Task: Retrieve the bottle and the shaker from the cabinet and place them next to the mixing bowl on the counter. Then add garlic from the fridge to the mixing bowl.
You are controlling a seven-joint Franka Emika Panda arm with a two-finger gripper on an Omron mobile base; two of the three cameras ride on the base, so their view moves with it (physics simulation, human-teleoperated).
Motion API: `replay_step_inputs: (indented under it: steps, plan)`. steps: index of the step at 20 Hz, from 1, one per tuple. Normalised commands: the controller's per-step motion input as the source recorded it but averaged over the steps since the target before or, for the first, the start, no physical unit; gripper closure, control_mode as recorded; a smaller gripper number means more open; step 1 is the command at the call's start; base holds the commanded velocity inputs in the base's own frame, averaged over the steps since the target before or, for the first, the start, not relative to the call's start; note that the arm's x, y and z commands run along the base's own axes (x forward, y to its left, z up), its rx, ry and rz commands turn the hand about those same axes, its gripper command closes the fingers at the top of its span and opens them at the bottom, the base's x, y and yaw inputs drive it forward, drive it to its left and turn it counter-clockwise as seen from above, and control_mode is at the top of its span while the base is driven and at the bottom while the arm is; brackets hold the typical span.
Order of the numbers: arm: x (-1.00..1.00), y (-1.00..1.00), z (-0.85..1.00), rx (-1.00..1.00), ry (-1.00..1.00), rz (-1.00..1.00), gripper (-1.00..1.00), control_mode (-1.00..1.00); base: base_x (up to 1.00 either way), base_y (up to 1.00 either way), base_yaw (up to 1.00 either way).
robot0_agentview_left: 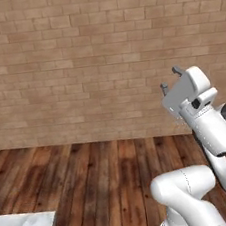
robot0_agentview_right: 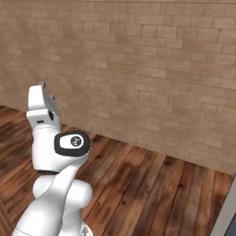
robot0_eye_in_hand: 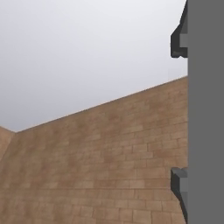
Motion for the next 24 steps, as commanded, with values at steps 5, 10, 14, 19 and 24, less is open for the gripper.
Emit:
replay_step_inputs:
  steps: [5, 10, 14, 19, 24]
  plan:
    - [0.0, 0.0, 0.0, 0.0, 0.0, 0.0, -1.0, 1.0, 0.89, -0.06, -0.22]
    - [0.0, 0.0, 0.0, 0.0, 0.0, 0.0, -1.0, 1.0, 0.75, 0.0, -0.41]
    - [0.0, 0.0, 0.0, 0.0, 0.0, 0.0, -1.0, 1.0, 0.68, -0.02, -0.45]
    - [0.0, 0.0, 0.0, 0.0, 0.0, 0.0, -1.0, 1.0, 0.77, 0.0, -0.47]
    - [0.0, 0.0, 0.0, 0.0, 0.0, 0.0, -1.0, 1.0, 0.79, 0.0, -0.47]
